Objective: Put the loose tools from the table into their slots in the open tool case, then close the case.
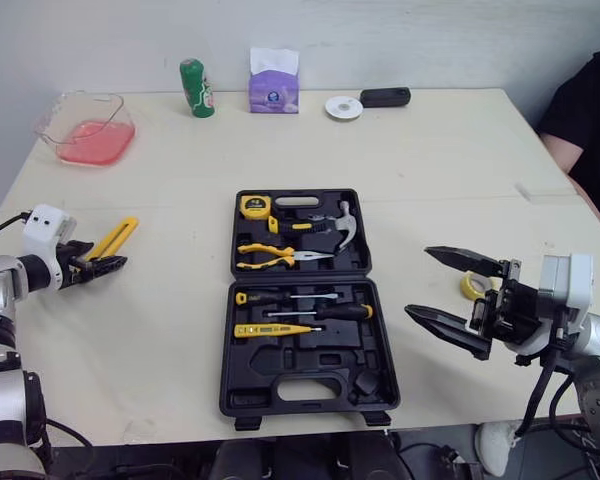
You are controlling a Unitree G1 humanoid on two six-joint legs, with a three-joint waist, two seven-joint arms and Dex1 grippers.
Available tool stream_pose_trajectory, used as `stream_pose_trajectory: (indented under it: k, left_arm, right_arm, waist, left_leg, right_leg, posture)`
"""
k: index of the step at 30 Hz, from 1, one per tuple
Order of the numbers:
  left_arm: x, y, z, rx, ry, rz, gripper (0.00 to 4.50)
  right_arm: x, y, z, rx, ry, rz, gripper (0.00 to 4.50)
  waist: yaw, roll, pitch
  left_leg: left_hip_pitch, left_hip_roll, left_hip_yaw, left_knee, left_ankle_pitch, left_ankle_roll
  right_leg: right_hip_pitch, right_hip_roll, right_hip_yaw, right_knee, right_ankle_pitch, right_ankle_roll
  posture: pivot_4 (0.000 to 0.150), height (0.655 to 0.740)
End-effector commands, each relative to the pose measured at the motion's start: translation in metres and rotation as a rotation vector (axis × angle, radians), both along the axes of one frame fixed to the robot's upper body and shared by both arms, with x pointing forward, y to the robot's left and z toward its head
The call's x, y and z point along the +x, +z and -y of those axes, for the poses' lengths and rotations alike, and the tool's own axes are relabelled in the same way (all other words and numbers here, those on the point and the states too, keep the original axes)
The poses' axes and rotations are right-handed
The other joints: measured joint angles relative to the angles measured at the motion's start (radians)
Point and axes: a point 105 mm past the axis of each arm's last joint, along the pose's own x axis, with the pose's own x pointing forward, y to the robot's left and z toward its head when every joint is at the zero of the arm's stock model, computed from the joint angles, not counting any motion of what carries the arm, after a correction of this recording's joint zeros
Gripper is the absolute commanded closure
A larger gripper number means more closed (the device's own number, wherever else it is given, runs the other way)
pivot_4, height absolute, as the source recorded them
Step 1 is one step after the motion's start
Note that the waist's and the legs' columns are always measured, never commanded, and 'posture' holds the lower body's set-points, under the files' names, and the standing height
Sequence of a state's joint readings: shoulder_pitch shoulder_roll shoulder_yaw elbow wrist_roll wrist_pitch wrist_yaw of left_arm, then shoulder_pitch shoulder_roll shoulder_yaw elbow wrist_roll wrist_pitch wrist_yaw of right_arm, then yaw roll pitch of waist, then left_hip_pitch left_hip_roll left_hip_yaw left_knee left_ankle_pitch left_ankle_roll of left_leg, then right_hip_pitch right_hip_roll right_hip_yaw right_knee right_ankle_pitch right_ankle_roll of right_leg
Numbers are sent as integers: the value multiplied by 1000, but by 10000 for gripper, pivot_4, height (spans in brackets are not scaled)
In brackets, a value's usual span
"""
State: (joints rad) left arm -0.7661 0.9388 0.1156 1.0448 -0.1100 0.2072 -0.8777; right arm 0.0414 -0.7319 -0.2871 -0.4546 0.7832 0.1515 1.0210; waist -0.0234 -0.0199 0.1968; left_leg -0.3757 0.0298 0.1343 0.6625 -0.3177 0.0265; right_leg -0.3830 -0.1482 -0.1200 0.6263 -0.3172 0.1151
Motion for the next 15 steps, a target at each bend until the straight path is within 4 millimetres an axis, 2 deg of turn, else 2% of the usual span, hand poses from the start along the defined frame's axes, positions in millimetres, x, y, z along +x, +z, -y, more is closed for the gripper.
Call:
stream_pose_trajectory:
  k: [1, 7, 10, 15]
  left_arm:
    - [2, -2, -3, 27, 10, -6, 690]
    - [-2, -17, 0, -1, 6, -33, 690]
    - [-5, -27, 2, -1, -5, -63, 9133]
    - [-6, -34, 0, 6, 12, -73, 31655]
  right_arm:
    - [-3, 7, 2, -13, -1, 51, 0]
    - [3, 6, 4, -28, -7, 49, 0]
    - [6, 5, 6, -36, -18, 54, 0]
    - [8, 5, 8, -40, -31, 53, 0]
  waist:
    - [1, 0, 0]
    - [4, -1, 0]
    - [7, -1, -1]
    - [11, 0, -1]
  left_leg:
    - [0, 0, 0, 0, 0, 0]
    - [0, 0, 0, 1, 0, 0]
    - [1, 0, 0, 1, 0, 0]
    - [3, 0, 1, 1, 0, 0]
  right_leg:
    - [0, 0, 0, 0, 0, 0]
    - [0, 0, 0, 1, 0, 0]
    - [0, -1, 1, 2, 0, 0]
    - [0, -1, 2, 1, 0, 0]
  posture:
    - [1500, 7400]
    - [1500, 7400]
    - [1500, 7400]
    - [1500, 7400]
